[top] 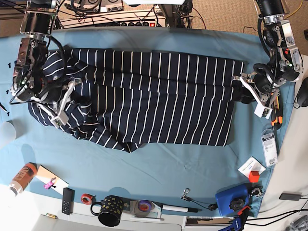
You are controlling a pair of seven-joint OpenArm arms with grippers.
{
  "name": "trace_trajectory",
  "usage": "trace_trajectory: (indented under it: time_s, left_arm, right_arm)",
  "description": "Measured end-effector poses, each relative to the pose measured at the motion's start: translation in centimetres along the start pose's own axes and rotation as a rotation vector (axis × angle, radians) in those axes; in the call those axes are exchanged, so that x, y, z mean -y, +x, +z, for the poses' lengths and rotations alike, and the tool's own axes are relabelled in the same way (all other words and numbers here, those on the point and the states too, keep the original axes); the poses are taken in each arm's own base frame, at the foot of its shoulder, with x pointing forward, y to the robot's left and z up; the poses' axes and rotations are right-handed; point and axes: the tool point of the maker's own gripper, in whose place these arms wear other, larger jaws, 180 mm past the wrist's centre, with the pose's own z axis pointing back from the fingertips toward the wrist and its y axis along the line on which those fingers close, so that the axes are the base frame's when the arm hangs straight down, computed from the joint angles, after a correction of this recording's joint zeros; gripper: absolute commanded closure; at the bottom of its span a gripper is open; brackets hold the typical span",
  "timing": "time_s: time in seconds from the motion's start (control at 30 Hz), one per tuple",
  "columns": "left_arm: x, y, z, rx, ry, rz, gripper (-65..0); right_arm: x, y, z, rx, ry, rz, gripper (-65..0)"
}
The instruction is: Layout the t-shirt on the table in an organized manner, then fold the t-shirt properly
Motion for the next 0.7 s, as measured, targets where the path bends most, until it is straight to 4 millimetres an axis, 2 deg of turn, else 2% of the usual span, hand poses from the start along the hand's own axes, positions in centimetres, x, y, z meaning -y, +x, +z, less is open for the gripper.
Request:
trace_trajectory:
  time_s: [0.07,0.17,0.23,0.3,0.37,0.47,0.53,0.57,0.63,0.7]
  left_arm:
    - [0.0,0.0,0.0,0.0,0.0,0.0,-23.0]
    - [0.0,0.0,0.0,0.0,0.0,0.0,-23.0]
    - [0.0,0.0,0.0,0.0,0.0,0.0,-23.0]
    - [0.0,0.0,0.0,-0.001,0.001,0.0,-23.0]
    - [0.0,0.0,0.0,0.0,0.0,0.0,-23.0]
    - [0.0,0.0,0.0,0.0,0.0,0.0,-23.0]
    - [0.1,0.0,0.0,0.001,-0.002,0.002,-23.0]
    - [0.3,0.0,-0.1,0.003,-0.005,0.007,-23.0]
    - [0.7,-0.1,-0.4,0.008,-0.016,0.019,-23.0]
    - [1.0,-0.1,-0.5,0.01,-0.022,0.025,-23.0]
  right_arm:
    - [0.0,0.6,0.1,0.017,0.006,0.028,0.0]
    - [-0.4,2.2,0.8,0.063,0.028,0.118,-15.0]
    - [-0.3,2.7,1.4,0.079,0.025,0.14,-20.6]
    - [0.1,3.2,2.6,0.086,0.006,0.177,-20.6]
    - [-0.1,5.2,4.7,0.133,-0.014,0.258,-20.6]
    - [0.3,11.0,9.6,0.285,-0.144,0.43,-20.6]
    - [1.6,14.7,12.6,0.401,-0.274,0.496,-20.6]
    - [2.8,15.6,13.5,0.42,-0.343,0.502,-20.6]
    - [5.1,16.3,13.8,0.408,-0.422,0.485,-20.6]
    - [5.6,16.9,12.7,0.383,-0.404,0.478,-20.6]
